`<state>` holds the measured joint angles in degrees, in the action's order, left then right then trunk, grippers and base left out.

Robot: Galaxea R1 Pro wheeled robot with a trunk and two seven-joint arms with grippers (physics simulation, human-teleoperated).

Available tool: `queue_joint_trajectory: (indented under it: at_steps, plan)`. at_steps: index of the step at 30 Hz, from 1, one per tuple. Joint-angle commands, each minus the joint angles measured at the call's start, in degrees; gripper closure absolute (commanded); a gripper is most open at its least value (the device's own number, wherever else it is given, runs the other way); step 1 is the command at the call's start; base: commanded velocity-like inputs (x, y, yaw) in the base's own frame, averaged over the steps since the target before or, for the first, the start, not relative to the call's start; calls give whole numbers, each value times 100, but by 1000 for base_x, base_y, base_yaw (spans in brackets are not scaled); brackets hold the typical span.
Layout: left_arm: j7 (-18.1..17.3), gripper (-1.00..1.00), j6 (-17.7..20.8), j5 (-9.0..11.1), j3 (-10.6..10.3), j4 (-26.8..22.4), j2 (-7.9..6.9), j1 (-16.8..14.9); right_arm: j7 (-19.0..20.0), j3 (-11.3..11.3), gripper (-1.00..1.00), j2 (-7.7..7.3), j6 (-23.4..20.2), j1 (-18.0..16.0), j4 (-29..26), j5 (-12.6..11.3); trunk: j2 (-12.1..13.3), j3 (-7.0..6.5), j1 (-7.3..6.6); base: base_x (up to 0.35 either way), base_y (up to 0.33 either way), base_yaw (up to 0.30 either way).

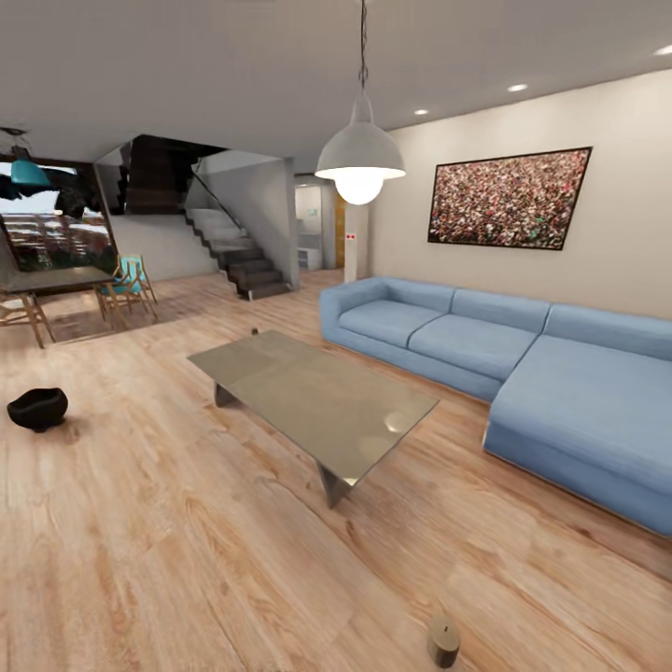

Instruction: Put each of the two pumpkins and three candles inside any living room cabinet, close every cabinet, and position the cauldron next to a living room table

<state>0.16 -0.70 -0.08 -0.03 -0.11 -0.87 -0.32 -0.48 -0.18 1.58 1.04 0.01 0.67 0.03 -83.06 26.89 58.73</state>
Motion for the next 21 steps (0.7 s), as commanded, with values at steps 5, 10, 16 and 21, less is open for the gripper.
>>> queue_joint_trajectory:
  at_steps: [5, 10, 16, 21]
  plan:
    - [-1, -100, -12, -12, -11, 2, -1, -3, -5, 1, -100, 1, 12, -1, 3, 11, -2, 4, 0, 0, 0, 279]
    - [-9, -100, -7, -23, -26, 2, 6, -3, -5, 0, -100, 1, 16, -1, 3, 20, -2, 4, 0, 0, 0, 279]
    - [-22, -100, -5, -27, -36, 2, 2, -3, -5, 0, -100, 1, 19, -1, 3, 32, -2, 4, 0, 39, 1, 279]
    - [-24, -100, -7, -27, -39, 2, 0, -3, -2, -3, -100, 1, 19, -1, 4, 32, -2, 4, 0, 208, 35, 245]
